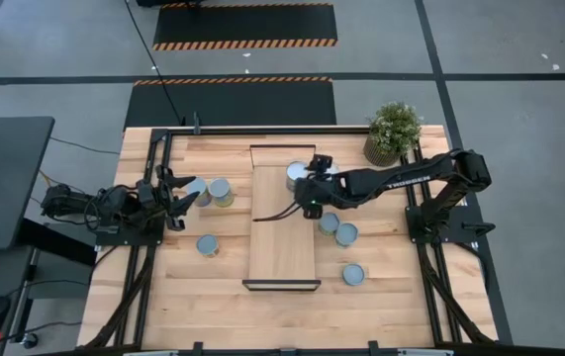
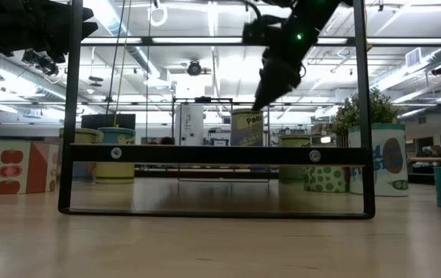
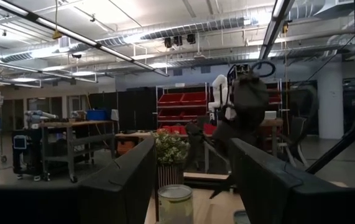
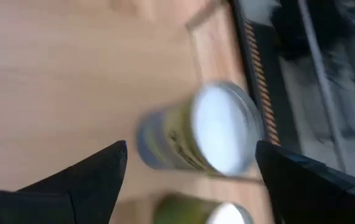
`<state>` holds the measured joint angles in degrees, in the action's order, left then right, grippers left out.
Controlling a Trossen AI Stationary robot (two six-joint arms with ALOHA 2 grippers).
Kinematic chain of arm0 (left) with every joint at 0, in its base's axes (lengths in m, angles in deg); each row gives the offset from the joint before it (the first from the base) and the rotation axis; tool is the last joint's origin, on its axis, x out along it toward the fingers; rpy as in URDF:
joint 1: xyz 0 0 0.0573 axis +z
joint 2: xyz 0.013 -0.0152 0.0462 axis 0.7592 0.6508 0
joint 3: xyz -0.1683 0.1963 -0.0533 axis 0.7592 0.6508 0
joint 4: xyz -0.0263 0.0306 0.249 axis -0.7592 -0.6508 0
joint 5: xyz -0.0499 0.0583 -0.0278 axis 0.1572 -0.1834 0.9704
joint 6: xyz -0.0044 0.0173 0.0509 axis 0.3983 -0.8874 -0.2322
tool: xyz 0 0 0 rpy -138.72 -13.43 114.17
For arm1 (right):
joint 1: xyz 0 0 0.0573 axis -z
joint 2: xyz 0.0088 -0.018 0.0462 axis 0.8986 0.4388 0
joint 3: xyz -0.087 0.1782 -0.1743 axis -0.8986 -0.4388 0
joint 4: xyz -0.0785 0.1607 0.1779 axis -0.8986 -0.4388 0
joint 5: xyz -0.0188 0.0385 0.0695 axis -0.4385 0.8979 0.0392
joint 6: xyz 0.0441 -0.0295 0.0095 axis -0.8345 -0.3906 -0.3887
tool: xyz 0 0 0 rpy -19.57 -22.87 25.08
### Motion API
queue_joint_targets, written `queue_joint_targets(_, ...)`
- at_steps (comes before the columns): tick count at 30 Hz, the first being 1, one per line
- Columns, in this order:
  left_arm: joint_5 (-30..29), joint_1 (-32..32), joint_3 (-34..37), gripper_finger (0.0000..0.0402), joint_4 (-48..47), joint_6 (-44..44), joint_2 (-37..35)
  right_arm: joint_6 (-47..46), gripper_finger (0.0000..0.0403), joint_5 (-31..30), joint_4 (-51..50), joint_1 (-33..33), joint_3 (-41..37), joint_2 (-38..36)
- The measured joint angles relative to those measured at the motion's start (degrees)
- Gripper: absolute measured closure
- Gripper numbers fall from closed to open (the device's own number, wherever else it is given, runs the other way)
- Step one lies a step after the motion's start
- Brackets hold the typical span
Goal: Pick and place cans onto a shelf
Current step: Put the canned peas on the shelf
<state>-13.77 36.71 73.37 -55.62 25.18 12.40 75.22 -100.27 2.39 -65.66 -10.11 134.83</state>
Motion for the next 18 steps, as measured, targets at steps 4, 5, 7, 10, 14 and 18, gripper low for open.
queue_joint_targets(4, 0.00, 0.00, -0.02, 0.0193, 0.03, 0.02, 0.00, 3.35, 0.0040, 3.23, 5.11, 1.86, 0.14, 0.02)
queue_joint_targets(5, 0.00, 0.00, 0.00, 0.0193, 0.03, 0.02, -0.01, 4.21, 0.0040, 3.67, 6.22, 2.69, 0.15, 0.06)
queue_joint_targets(7, 0.00, 0.00, -0.01, 0.0194, 0.03, 0.04, 0.00, 5.02, 0.0040, 6.44, 8.55, 4.39, 0.15, 0.07)
queue_joint_targets(10, 0.00, -0.01, 0.00, 0.0193, 0.03, 0.04, 0.00, 3.86, 0.0040, 12.41, 10.75, 6.53, 0.15, 0.20)
queue_joint_targets(14, 0.00, 0.00, -0.02, 0.0193, 0.03, 0.04, 0.00, 0.64, 0.0040, 13.94, 11.16, 8.46, 0.17, 1.25)
queue_joint_targets(18, 0.00, -0.02, 0.00, 0.0193, 0.03, 0.07, 0.00, -3.91, 0.0040, 12.50, 12.36, 9.47, 0.17, 1.20)
